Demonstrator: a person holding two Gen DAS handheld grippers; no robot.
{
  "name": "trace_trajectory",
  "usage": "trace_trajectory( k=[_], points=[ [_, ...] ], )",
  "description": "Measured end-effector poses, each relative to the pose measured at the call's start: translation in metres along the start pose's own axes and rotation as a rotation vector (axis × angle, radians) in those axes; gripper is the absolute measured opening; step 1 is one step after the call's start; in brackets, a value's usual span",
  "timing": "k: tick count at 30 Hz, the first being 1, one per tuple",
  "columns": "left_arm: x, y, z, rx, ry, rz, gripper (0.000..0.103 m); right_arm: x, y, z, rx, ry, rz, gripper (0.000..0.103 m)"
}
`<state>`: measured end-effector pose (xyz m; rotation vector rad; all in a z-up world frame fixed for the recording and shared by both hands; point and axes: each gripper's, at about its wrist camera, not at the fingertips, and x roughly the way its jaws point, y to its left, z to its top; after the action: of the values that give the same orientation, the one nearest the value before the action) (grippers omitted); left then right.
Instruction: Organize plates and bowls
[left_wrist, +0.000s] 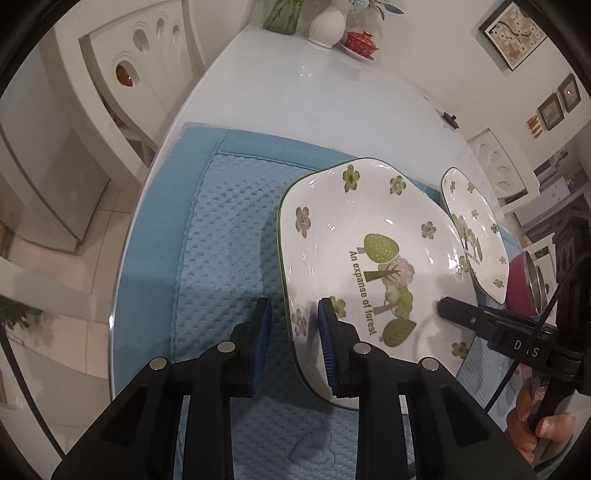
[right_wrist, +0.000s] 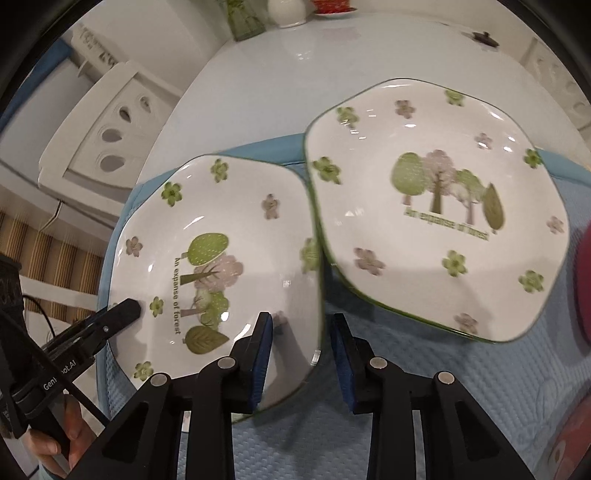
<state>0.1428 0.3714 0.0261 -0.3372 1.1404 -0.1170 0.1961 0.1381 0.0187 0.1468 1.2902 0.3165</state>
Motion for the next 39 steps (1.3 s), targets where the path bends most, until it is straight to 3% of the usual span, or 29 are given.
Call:
trace_trajectory(
  k=[5, 10, 17, 23, 27, 39],
  points=[
    [-0.004, 0.002, 0.002, 0.012, -0.006, 0.006, 0.023, -0.001, 0.019, -0.004, -0.055, 0.007, -0.077, 0.029],
    [-0.008, 0.008, 0.008, 0.029, -0.016, 0.032, 0.023, 0.003, 0.028, -0.018, 0.019, 0.077, 0.009, 0.030],
    [0.006, 0.017, 0.013, 0.013, 0.025, 0.002, 0.027, 0.007, 0.011, -0.010, 0.056, 0.038, 0.069, 0.030],
    [0.013, 0.021, 0.021, -0.004, -0.002, -0.068, 0.024, 0.013, 0.014, 0.002, -0.028, -0.025, 0.102, 0.030],
    [0.010, 0.003, 0.015, 0.105, -0.041, 0.012, 0.024, 0.012, 0.024, 0.005, -0.099, -0.042, 0.082, 0.030],
    [-0.027, 0.004, -0.005, 0.091, -0.098, -0.081, 0.024, -0.009, 0.041, -0.001, -0.263, -0.112, 0.078, 0.030]
  ],
)
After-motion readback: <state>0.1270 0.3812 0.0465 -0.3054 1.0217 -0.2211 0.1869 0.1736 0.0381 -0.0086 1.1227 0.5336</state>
